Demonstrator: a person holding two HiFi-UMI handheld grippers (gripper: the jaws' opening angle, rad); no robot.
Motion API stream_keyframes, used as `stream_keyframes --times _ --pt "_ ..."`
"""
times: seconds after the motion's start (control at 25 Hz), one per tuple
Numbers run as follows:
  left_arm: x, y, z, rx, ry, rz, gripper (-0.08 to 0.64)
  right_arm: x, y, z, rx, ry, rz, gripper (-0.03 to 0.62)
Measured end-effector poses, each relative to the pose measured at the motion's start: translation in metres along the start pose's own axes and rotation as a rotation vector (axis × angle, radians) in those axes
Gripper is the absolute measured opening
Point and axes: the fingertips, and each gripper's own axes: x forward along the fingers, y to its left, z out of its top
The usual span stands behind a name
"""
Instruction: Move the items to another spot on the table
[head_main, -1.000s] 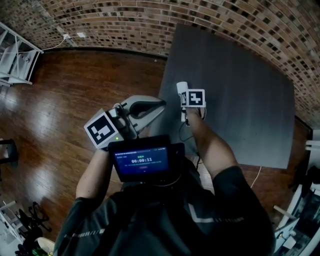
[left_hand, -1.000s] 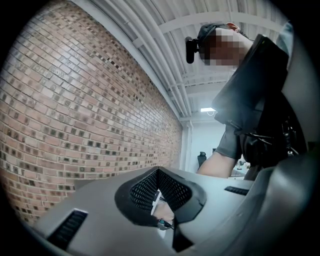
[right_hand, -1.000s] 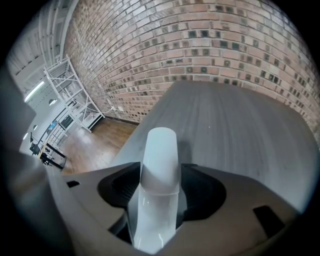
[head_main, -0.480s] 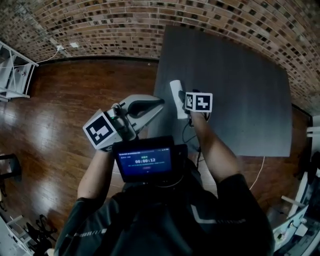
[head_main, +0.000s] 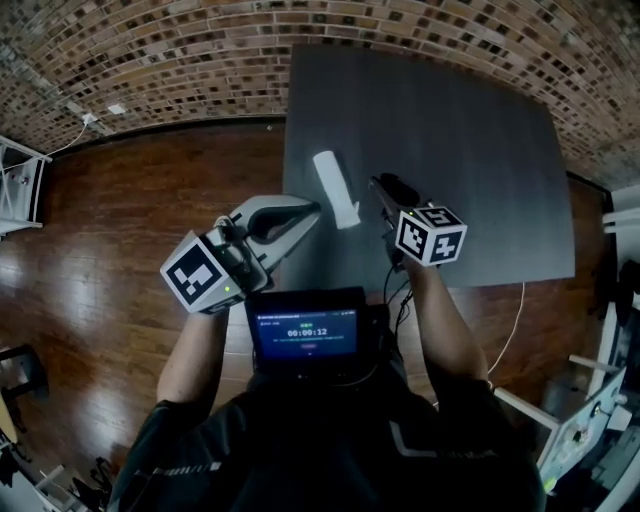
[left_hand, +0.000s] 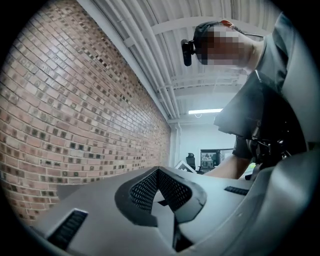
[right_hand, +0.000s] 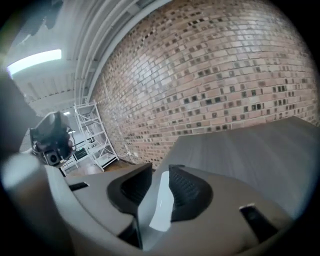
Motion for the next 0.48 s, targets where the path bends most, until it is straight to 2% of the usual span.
stream_keyframes --times 0.08,0.12,0.16,0.2,0.48 --pt "0.006 -0.006 -0.004 -0.005 0.002 -0.013 -0.008 -0.020 0.002 0.011 -0.013 -0.055 0.012 0.110" --pt "0.009 -0.009 -0.005 -0.006 0.003 -0.016 -0.008 -0.030 0.002 0.016 -0.021 -0.078 0.014 0.087" --pt "0.013 -0.013 -0.006 -0.005 0.004 -0.017 -0.008 -0.039 0.001 0.019 -0.030 -0.101 0.016 0.019" --pt "0.017 -0.017 -0.006 -0.002 0.004 -0.017 -0.008 -0.049 0.000 0.023 -0.039 -0.123 0.021 0.005" --pt "0.050 -0.058 -0.006 0.034 0.030 -0.004 -0.008 -0.115 0.001 0.034 -0.103 -0.225 0.109 0.003"
